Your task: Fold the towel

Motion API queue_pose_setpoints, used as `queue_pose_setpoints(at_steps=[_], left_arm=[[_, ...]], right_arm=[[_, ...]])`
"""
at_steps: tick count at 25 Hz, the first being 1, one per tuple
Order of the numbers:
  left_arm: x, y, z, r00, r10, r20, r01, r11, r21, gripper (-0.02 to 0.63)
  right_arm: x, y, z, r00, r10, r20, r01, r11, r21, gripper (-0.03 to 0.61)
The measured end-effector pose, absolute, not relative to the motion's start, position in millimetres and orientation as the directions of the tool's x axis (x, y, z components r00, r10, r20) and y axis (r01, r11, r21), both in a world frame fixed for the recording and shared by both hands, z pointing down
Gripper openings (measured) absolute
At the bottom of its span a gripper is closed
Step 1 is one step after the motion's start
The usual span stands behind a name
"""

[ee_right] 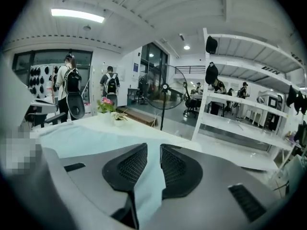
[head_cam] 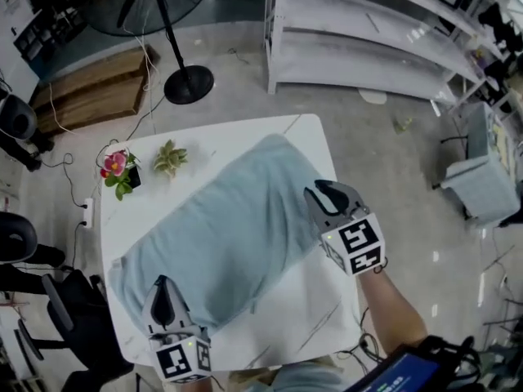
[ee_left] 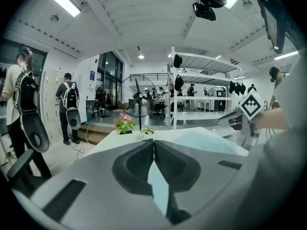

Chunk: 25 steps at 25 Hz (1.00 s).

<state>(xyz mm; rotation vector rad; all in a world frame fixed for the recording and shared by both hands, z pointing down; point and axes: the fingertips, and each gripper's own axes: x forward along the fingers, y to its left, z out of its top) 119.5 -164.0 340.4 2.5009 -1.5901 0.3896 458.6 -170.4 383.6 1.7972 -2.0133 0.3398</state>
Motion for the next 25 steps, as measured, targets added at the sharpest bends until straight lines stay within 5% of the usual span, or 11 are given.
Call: queue_pose_setpoints(at_steps=[16,20,25], left_arm=[[144,-173,386,0.35,-0.848,0.397,-0.919,-0.393,-0.029,0.008],[141,-171,384,0.334,-0.855,0.396,-0.926,-0.375,-0.03,0.008],[130,-165,374,0.326,-0.864,0.383,-0.932,-0.361,-0.022,0.009]], right_arm=[[544,-201,495,-0.121,-0.756,0.643,-0.989,0.146,-0.014,0.155],[545,-205,497,-0.128,-0.729,0.673,-0.989,0.144,-0.032,0.047],[536,-208,468,-0.098,-0.753,0.651,-0.992,0.123,-0.007,0.037]])
